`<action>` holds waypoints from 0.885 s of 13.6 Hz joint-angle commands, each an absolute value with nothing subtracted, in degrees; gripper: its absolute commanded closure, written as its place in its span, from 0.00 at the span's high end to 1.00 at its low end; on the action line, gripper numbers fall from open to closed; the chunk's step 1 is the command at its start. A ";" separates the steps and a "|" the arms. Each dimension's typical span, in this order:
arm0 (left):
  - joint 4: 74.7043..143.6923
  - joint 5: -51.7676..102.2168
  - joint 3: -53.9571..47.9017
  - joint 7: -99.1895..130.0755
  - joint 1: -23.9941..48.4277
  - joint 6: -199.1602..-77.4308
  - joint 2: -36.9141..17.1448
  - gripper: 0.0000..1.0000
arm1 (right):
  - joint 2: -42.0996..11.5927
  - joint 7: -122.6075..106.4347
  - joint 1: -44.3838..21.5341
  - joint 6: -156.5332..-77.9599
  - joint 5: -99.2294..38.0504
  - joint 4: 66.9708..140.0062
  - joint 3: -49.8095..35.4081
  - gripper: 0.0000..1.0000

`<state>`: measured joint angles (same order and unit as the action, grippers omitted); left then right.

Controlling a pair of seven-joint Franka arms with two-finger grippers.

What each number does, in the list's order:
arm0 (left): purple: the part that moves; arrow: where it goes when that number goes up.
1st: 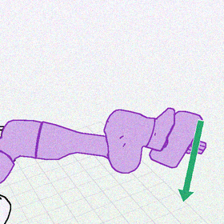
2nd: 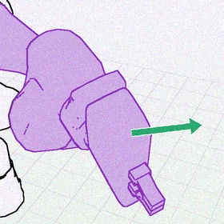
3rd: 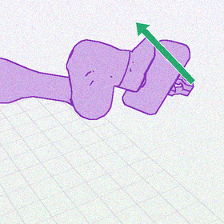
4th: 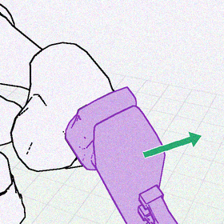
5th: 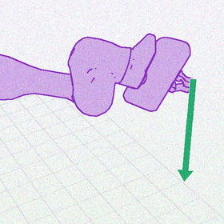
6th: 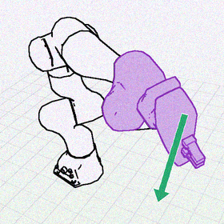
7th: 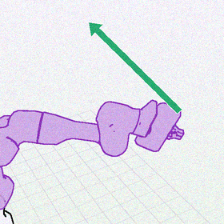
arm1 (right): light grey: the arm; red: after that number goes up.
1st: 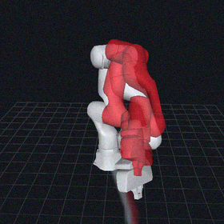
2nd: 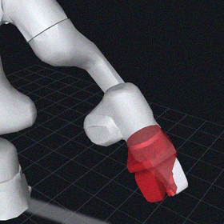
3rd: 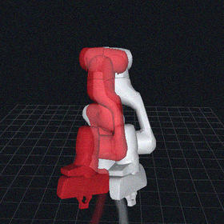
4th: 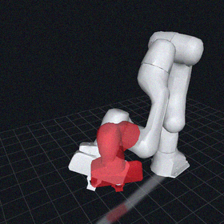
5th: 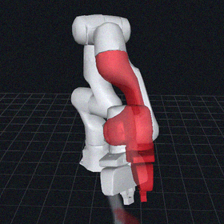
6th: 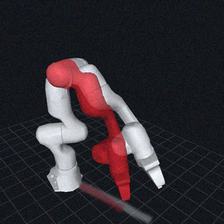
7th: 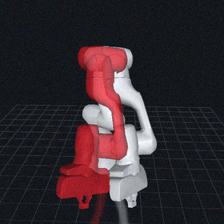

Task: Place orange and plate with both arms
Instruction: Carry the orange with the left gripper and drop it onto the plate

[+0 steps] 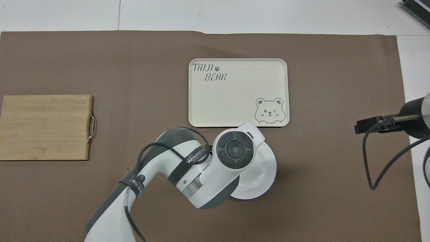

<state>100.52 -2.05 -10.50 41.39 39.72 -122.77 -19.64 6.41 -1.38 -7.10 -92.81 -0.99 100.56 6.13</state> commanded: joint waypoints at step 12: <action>108.46 -3.08 -9.41 48.43 43.25 -133.26 -17.86 1.00 | 7.29 -4.02 -6.15 -93.43 -3.41 103.53 5.62 1.00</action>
<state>107.43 -2.18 -9.90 47.53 43.85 -136.15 -22.10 6.41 -1.66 -7.05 -92.75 -1.30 101.12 6.13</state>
